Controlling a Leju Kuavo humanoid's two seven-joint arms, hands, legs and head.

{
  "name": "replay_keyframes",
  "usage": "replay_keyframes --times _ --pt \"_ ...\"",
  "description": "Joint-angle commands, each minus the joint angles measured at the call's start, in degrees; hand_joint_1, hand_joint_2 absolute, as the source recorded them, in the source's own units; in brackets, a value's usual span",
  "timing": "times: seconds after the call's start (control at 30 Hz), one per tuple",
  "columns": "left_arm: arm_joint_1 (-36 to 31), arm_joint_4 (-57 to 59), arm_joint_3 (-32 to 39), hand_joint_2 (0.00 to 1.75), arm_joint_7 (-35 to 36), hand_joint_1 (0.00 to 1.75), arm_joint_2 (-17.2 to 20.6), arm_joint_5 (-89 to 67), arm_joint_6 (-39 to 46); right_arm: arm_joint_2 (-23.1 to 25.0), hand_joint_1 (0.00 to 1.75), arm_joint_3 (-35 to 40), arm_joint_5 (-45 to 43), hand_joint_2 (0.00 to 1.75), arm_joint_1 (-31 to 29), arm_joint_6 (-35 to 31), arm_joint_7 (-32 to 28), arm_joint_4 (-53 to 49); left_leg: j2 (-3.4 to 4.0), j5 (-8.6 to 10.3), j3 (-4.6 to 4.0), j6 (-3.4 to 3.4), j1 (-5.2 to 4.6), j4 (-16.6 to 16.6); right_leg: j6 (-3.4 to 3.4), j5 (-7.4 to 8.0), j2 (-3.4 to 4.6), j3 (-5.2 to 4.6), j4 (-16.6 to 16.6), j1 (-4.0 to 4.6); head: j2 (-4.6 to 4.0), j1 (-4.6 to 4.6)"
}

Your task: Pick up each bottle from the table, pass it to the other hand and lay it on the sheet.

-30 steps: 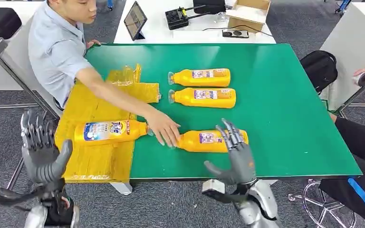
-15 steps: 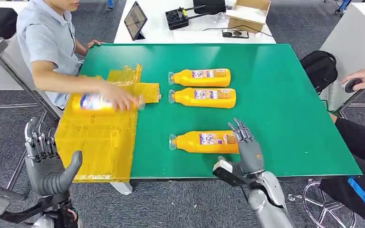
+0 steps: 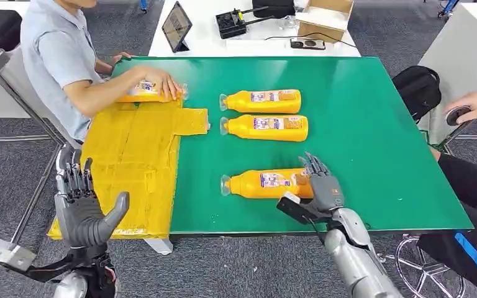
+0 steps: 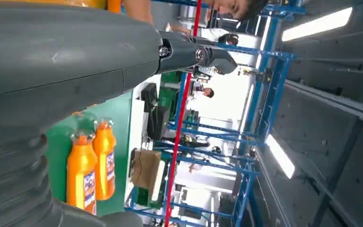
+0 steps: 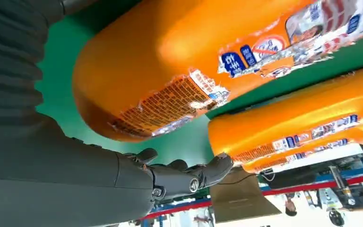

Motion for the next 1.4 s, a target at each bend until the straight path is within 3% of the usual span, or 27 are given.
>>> replay_keyframes --times 0.03,0.13,0.27,0.4,0.47,0.57,0.63,0.7,0.77,0.93,1.13,1.3,1.4 --pt "-1.9 3.8 -1.2 1.75 0.1 0.00 1.8 -0.1 0.2 -0.5 0.00 1.7 -0.1 1.75 -3.9 0.5 0.5 7.0 0.03 -0.03 0.23 0.08 -0.02 -0.1 -0.16 -0.03 -0.04 0.22 -0.1 0.02 0.00 0.00" --pt "-2.2 3.9 -1.3 1.75 0.1 0.00 1.9 -0.1 0.2 -0.4 0.00 2.2 0.4 1.75 -5.0 1.3 1.4 8.2 0.05 -0.04 0.20 0.07 -0.03 -0.1 -0.15 -0.04 -0.02 0.18 0.0 0.01 0.00 0.02" --pt "-2.5 3.7 -1.6 1.75 0.7 0.00 1.9 -0.7 -0.2 -0.3 0.00 5.0 2.1 1.75 -8.4 8.1 5.5 11.9 0.17 -0.07 0.24 0.08 -0.04 -0.1 -0.17 -0.02 0.09 0.18 0.0 0.01 0.00 0.00" --pt "-1.9 3.3 -1.3 1.75 0.8 0.00 1.9 -0.5 -0.5 0.3 0.00 6.2 1.9 1.75 -9.4 10.6 6.4 13.8 0.21 -0.06 0.25 0.07 -0.01 -0.1 -0.17 0.00 0.12 0.19 -0.1 0.03 0.00 0.00" --pt "-1.8 3.9 -0.5 1.75 1.3 0.00 1.8 0.9 -1.4 0.0 1.38 6.5 1.1 1.75 -9.0 12.3 6.8 14.7 0.15 -0.05 0.29 0.07 -0.02 -0.1 -0.17 -0.02 0.04 0.24 -0.1 0.02 0.00 0.00" --pt "-1.7 3.6 0.2 1.75 1.1 0.00 1.8 0.9 -1.9 -0.4 1.47 7.2 0.6 1.75 -9.4 15.1 8.0 17.0 0.12 -0.03 0.26 0.05 -0.01 -0.1 -0.13 -0.01 0.03 0.22 -0.1 0.02 0.00 0.00" --pt "-1.7 3.5 0.4 1.75 1.1 0.00 1.8 1.0 -2.3 -0.8 1.68 7.8 0.4 1.75 -9.8 17.1 9.0 18.4 0.11 -0.04 0.33 0.05 0.01 -0.1 -0.14 -0.01 0.01 0.29 -0.1 0.05 0.00 0.00" --pt "-1.9 3.8 0.4 1.75 1.1 0.00 1.6 1.1 -2.7 -1.0 1.57 7.6 -0.2 1.75 -9.7 17.1 8.8 19.0 0.11 -0.03 0.45 0.07 0.01 -0.1 -0.17 0.00 -0.01 0.36 -0.1 0.06 0.00 0.02" --pt "-1.9 3.8 0.4 1.75 1.1 0.00 1.6 1.1 -2.8 -1.0 1.68 7.6 -0.5 1.75 -9.5 16.6 8.4 19.2 0.00 -0.01 0.54 0.06 0.02 -0.1 -0.17 -0.01 -0.11 0.47 -0.2 0.06 0.00 0.02" --pt "-1.9 3.9 0.4 1.75 1.1 0.00 1.6 1.2 -2.8 -1.0 1.75 7.3 -1.2 1.75 -9.4 16.8 7.9 18.9 -0.01 0.01 0.68 0.06 0.04 -0.1 -0.19 0.00 -0.13 0.60 -0.2 0.08 0.00 0.00" --pt "-3.1 5.5 -0.2 1.75 0.3 0.00 2.1 2.7 -3.4 -0.5 1.75 0.6 -14.7 1.75 -5.7 22.6 -4.8 15.1 -0.11 0.02 0.82 0.05 0.03 -0.2 -0.16 -0.03 -0.21 0.77 -0.2 0.07 0.00 0.02" --pt "-2.8 6.1 -1.7 1.75 0.2 0.00 2.7 3.2 -3.1 2.8 1.75 -3.9 -27.6 1.75 0.2 22.6 -14.6 2.6 -0.01 -0.01 0.77 0.03 0.04 -0.1 -0.19 -0.02 -0.10 0.67 -0.1 0.07 0.00 0.02" --pt "-2.3 10.0 -4.1 1.75 8.0 0.00 4.0 -3.9 2.5 5.0 1.75 -6.3 -32.7 1.75 6.3 20.1 -16.6 -10.1 -0.03 -0.03 0.67 0.04 0.02 -0.1 -0.19 -0.04 -0.12 0.63 -0.1 0.06 0.00 0.02"
